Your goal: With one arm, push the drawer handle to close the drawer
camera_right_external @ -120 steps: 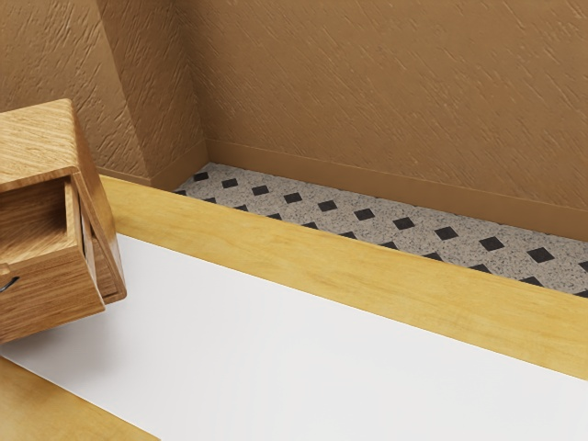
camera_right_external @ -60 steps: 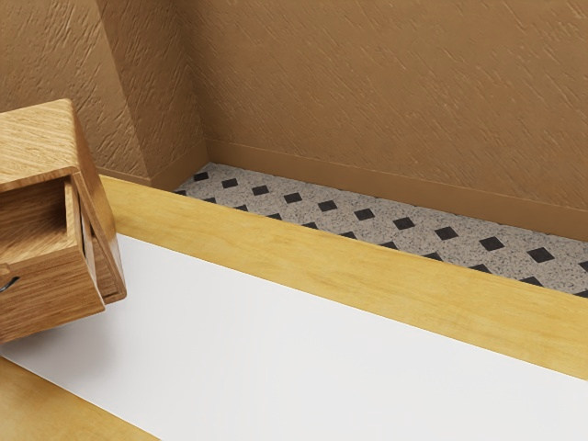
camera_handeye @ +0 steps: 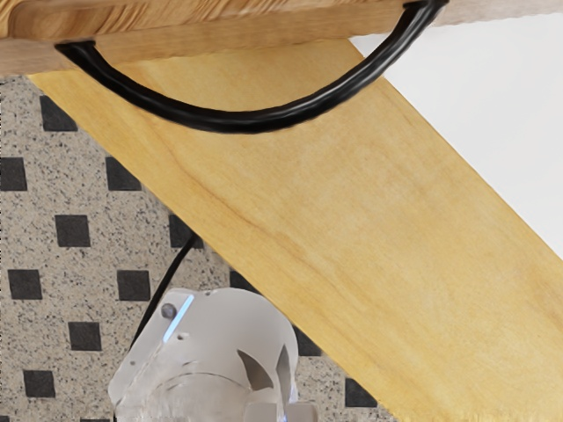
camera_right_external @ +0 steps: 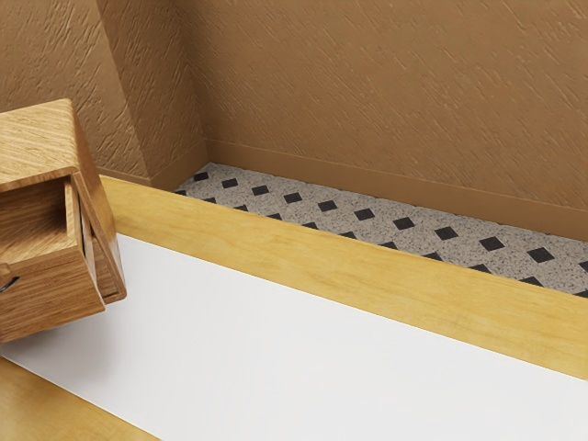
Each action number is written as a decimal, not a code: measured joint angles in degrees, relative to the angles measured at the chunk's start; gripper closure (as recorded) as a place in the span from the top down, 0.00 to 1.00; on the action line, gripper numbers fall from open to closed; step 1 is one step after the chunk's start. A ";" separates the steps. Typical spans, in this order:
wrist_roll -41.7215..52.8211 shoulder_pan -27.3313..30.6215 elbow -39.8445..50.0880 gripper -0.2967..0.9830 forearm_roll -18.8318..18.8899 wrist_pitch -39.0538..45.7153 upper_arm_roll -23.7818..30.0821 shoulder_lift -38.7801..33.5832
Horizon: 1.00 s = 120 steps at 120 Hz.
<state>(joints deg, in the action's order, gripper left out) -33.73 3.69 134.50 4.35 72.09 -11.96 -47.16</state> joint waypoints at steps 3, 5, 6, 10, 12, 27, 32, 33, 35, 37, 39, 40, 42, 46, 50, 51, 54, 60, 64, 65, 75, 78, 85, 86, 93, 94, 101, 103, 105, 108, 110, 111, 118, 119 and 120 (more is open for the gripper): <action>-0.40 0.00 0.51 0.15 -0.21 -0.19 0.03 -0.11; -0.67 0.00 0.79 0.15 -0.35 -0.31 0.05 -0.16; -0.80 0.00 0.91 0.15 -0.44 -0.37 0.06 -0.17; -1.32 0.00 1.30 0.15 -0.78 -0.56 0.07 -0.15; -1.59 0.00 1.42 0.15 -0.92 -0.61 0.11 -0.14; -3.45 0.00 2.29 0.15 -0.78 1.07 0.42 -0.14; -4.01 0.00 2.90 0.15 -0.60 2.05 0.43 -0.11; -4.12 0.00 3.03 0.15 -0.57 2.25 0.44 -0.10; -4.34 0.00 3.29 0.15 -0.51 2.65 0.44 -0.08; -4.56 0.00 3.52 0.15 -0.44 3.04 0.44 -0.07; -4.77 0.00 3.71 0.15 -0.25 3.45 0.44 -0.05; -4.88 0.00 3.78 0.15 -0.15 3.65 0.44 -0.03; -5.10 0.00 3.90 0.15 0.04 4.06 0.44 -0.01; -5.51 0.00 4.04 0.15 0.50 4.78 0.46 0.06; -5.93 0.00 4.12 0.15 0.94 5.44 0.43 0.14; -6.04 0.00 4.14 0.15 1.05 5.60 0.42 0.17; -6.33 0.00 4.15 0.15 1.40 6.04 0.40 0.22; -6.90 0.00 4.14 0.15 2.08 6.85 0.25 0.35; -7.26 0.00 4.13 0.15 2.46 7.38 0.10 0.52; -7.35 0.00 4.13 0.15 2.57 7.52 0.08 0.55; -8.22 -0.06 4.18 0.15 3.35 8.67 -0.06 0.77; -8.47 -0.07 4.20 0.15 3.50 8.97 -0.13 0.93; -9.02 -0.08 4.34 0.15 3.76 9.63 -0.21 1.32; -9.10 -0.08 4.38 0.15 3.78 9.73 -0.23 1.35; -9.65 0.16 4.59 0.15 3.95 10.32 -0.46 1.54; -9.73 0.22 4.61 0.15 3.98 10.39 -0.52 1.58; -10.26 0.48 4.69 0.15 4.15 10.86 -0.96 2.02; -10.41 0.52 4.70 0.15 4.19 10.99 -1.03 2.14; -10.56 0.57 4.71 0.15 4.24 11.12 -1.08 2.27; -10.78 0.62 4.72 0.15 4.29 11.31 -1.18 2.42; -10.92 0.62 4.73 0.15 4.33 11.45 -1.39 2.50; -10.99 0.62 4.76 0.15 4.37 11.52 -1.53 2.58; -11.45 0.62 4.86 0.15 4.56 11.98 -2.09 2.96; -11.52 0.62 4.88 0.15 4.58 12.04 -2.13 3.01; -11.58 0.62 4.90 0.15 4.60 12.10 -2.16 3.06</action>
<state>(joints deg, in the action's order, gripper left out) -45.31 4.31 139.40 8.95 84.19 -14.12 -44.11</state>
